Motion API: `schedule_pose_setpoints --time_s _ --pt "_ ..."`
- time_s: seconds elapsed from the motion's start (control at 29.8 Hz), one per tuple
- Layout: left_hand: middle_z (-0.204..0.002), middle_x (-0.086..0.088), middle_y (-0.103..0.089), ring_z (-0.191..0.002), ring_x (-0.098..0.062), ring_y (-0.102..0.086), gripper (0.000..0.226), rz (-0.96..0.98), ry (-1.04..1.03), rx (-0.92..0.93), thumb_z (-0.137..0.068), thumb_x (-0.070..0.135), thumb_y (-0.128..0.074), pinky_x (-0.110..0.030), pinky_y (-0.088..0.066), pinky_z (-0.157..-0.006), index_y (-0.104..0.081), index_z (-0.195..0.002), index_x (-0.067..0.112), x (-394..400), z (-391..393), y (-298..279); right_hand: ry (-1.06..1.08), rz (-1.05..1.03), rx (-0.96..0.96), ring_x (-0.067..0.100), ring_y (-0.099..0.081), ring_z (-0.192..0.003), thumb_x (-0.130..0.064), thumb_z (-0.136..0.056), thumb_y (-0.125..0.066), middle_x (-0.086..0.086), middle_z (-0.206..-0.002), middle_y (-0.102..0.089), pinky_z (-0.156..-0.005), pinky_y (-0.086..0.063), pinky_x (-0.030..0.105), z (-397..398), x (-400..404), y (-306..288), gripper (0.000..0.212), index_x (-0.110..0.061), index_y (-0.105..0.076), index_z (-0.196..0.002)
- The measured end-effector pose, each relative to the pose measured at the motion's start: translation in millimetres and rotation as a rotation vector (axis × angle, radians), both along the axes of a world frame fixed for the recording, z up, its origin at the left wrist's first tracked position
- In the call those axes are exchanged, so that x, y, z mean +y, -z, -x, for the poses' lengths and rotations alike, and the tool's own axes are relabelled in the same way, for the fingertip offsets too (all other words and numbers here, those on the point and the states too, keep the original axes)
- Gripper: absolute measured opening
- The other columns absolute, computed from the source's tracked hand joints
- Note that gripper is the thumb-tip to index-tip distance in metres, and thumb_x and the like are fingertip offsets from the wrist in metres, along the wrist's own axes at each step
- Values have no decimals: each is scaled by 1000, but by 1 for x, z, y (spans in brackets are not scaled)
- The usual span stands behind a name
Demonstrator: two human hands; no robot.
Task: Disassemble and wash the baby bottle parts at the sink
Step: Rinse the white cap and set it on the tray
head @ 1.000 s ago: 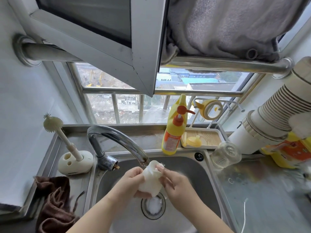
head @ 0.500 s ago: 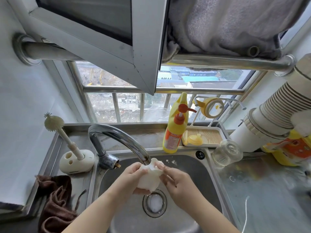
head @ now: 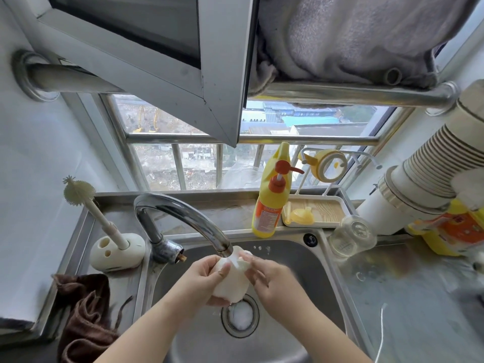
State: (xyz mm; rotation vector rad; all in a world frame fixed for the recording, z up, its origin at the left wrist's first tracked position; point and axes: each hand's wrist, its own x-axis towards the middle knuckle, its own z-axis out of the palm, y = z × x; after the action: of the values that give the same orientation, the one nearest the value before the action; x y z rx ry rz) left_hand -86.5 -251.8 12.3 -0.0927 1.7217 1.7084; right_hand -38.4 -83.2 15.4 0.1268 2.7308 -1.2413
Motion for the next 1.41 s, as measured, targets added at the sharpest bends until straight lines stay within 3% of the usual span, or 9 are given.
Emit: schedule_pose_setpoints --time_s 0.2,0.3,0.37,0.67,0.81,0.91,1.07,1.21,1.41 --pt "-93 -15 -65 -79 -21 -67 15 -110 65 -59 -87 7 -60 -35 -57 -65 -59 -100 -2 -1 -1 -3 11 83 25 -6 -50 -118 -21 -95 -51 -14 -125 -59 -97 -39 11 -2 4 -4 37 -31 -54 -130" --pt "-93 -16 -63 -81 -23 -65 33 -121 -36 -104 -74 21 -61 -36 -57 -61 -56 -98 -1 3 -1 -5 53 68 -14 0 -52 -119 -21 -95 -49 -12 -125 -61 -96 -41 14 -3 6 -2 38 -33 -52 -131" --pt "-88 -12 -65 -79 -21 -66 20 -96 -59 -64 -90 23 -60 -35 -57 -58 -59 -93 4 5 -2 -7 34 113 0 -4 -50 -119 -20 -95 -51 -14 -126 -58 -98 -40 12 -3 5 -4 38 -29 -53 -131" --pt "-105 -23 -62 -89 -24 -66 18 -75 45 -38 -96 4 -46 -36 -59 -69 -55 -111 -3 1 -1 -6 0 38 20 5 -57 -112 -27 -92 -50 -7 -121 -64 -95 -47 24 -6 -1 0 38 -32 -54 -130" --pt "-103 -22 -63 -90 -27 -63 30 -115 -46 -81 -75 21 -59 -43 -58 -70 -59 -100 3 4 -4 -7 30 -6 -10 7 -59 -108 -23 -94 -48 -5 -119 -65 -92 -47 24 -5 4 0 40 -35 -50 -133" --pt "-89 -13 -63 -80 -23 -63 15 -104 -75 -26 -90 23 -59 -36 -57 -57 -62 -89 8 3 -5 -10 -15 29 9 3 -55 -115 -24 -95 -49 -10 -123 -63 -97 -44 21 -4 4 -2 38 -33 -52 -131" --pt "-89 -13 -60 -80 -23 -63 17 -68 -38 -5 -96 14 -46 -38 -59 -60 -55 -89 2 3 -3 -13 18 109 -19 -10 -44 -121 -22 -95 -50 -18 -128 -55 -97 -32 4 -5 9 -5 38 -33 -51 -132" --pt "-98 -15 -59 -79 -18 -66 17 -45 110 -8 -97 8 -45 -34 -57 -60 -54 -109 -1 1 -4 -10 37 57 -38 1 -57 -111 -23 -95 -48 -13 -120 -64 -92 -46 18 -6 9 -2 40 -42 -50 -130" --pt "-105 -19 -58 -90 -23 -64 25 -125 72 -73 -94 11 -52 -36 -58 -69 -50 -114 -4 4 -6 -7 19 1 -23 9 -59 -110 -23 -94 -47 -7 -118 -66 -93 -48 28 -2 5 -3 40 -40 -51 -130"
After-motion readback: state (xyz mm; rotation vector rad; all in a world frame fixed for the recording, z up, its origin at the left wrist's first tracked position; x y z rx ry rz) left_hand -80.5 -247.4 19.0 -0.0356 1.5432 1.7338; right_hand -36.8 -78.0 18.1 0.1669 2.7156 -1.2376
